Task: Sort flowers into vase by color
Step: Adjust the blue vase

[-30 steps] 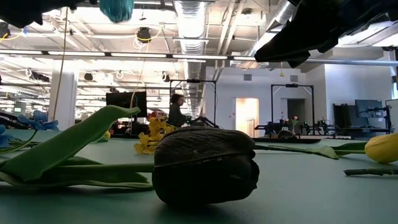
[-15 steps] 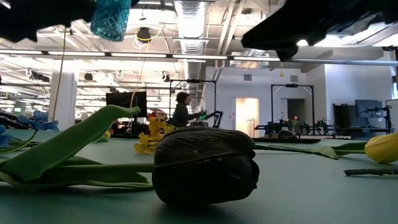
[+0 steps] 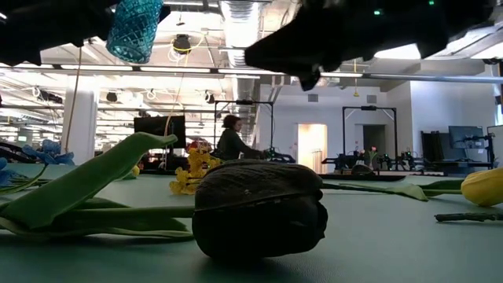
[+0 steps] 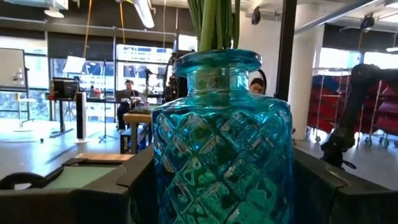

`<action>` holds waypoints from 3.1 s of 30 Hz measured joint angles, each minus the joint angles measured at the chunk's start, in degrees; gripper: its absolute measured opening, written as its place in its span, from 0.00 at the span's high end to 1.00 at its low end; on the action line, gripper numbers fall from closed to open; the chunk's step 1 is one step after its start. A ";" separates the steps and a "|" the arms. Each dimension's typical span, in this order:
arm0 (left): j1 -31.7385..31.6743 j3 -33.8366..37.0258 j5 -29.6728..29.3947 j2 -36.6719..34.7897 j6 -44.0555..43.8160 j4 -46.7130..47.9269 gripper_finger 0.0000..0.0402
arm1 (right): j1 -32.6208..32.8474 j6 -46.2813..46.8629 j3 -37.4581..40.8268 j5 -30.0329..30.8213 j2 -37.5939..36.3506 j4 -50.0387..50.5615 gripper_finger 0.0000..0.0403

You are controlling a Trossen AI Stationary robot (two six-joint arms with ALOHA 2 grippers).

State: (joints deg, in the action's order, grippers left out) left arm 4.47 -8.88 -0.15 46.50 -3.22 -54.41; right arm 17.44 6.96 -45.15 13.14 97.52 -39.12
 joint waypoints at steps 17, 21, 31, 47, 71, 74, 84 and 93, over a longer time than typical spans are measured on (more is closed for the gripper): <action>0.87 0.00 2.50 5.28 -2.51 -1.45 0.41 | 0.49 -6.15 -6.43 0.14 4.50 0.80 0.81; 1.98 0.00 2.50 8.69 -2.60 -5.65 0.41 | 0.50 -6.87 -6.43 0.19 4.50 0.80 0.75; 2.60 0.00 2.35 13.62 -3.06 -10.01 0.41 | 0.41 -8.66 -6.43 0.38 4.46 0.03 0.47; 2.60 0.00 2.34 13.62 -3.28 -10.06 0.41 | -1.19 -8.50 -6.38 0.43 4.76 -4.68 0.38; 2.62 -0.11 1.40 13.57 -3.50 -13.17 0.41 | -8.13 -5.26 -20.45 -2.78 14.17 -4.93 0.38; 2.62 -0.11 1.34 13.59 -2.95 -13.32 0.41 | -8.34 -4.90 -20.98 -2.81 14.23 -4.03 0.37; 2.63 -0.11 1.26 13.62 -1.97 -13.12 0.41 | -8.60 -1.17 -22.12 0.76 14.27 -0.78 0.16; 2.63 -0.11 1.25 13.61 -1.40 -13.03 0.41 | -8.60 -1.39 -22.10 1.32 14.27 -1.85 0.03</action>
State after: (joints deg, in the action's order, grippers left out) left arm 7.10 -8.99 1.10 60.11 -4.62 -67.44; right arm 8.84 5.56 -67.24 14.46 111.79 -40.97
